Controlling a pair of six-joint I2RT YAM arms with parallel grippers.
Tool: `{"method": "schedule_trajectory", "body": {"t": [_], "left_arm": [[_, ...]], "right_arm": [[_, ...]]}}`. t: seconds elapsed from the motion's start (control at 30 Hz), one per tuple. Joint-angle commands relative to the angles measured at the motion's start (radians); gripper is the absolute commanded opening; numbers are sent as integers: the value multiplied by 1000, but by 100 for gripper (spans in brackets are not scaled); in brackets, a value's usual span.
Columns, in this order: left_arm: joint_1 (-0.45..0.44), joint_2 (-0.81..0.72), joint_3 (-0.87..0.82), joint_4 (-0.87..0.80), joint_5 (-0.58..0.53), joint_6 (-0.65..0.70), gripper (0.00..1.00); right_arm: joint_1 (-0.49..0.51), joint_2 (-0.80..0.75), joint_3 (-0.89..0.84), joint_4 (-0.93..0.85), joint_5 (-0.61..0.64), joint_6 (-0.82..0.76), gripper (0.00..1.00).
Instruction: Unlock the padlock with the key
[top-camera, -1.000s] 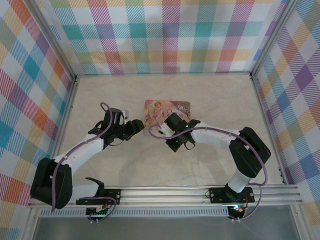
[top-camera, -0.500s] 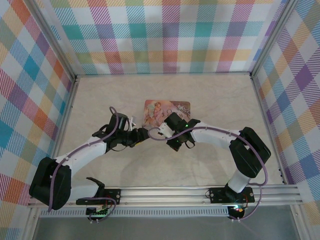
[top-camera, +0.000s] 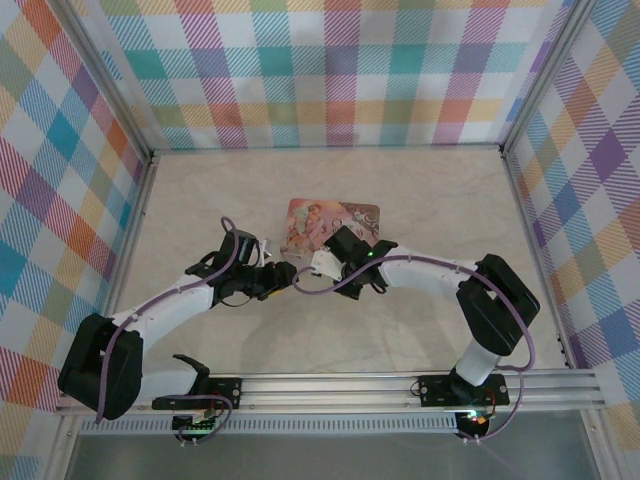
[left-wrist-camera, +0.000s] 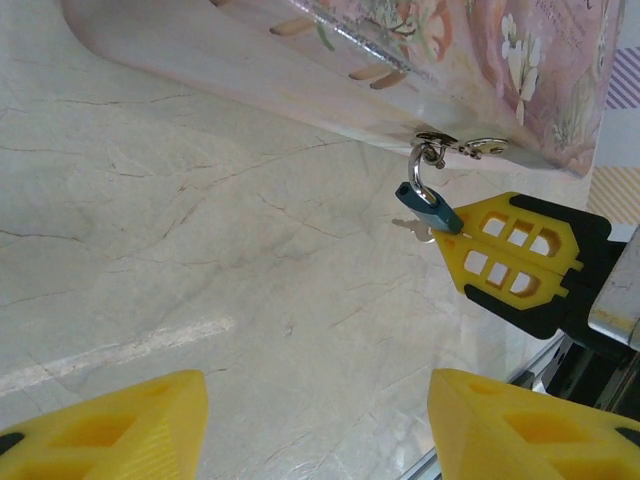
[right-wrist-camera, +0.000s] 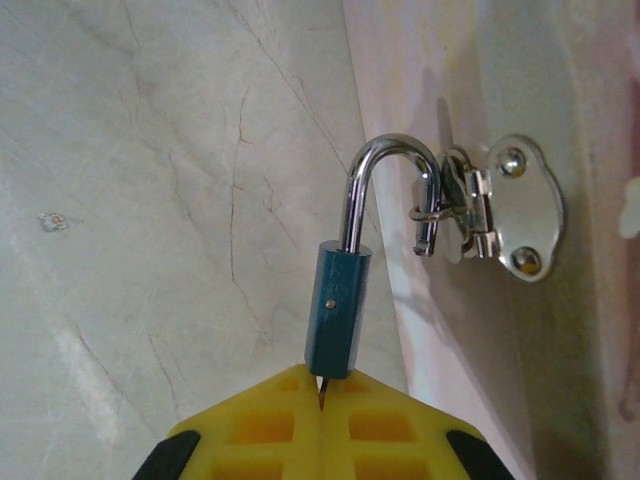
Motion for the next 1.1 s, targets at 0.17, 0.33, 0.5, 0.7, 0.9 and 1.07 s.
{"method": "schedule_trajectory", "body": {"t": [0.17,0.33,0.5,0.7,0.9,1.07], "left_arm": [[-13,1,0,-44,0,31,61],[-13,-1,4,-53,-1,37,61],[-13,-8,6,-56,-3,40,61],[-13,-19,2,-89,-6,45,61],[-12,-41,-15,-102,-14,43,61],[-12,-69,-18,-113,-32,41,62]], "right_arm": [[7,39,15,32,-38,-79,1],[7,55,20,33,-31,-85,1],[7,44,13,56,-15,-100,1],[7,53,29,94,1,-141,1],[11,75,73,106,-9,-169,2],[29,49,74,106,-14,-162,2]]}}
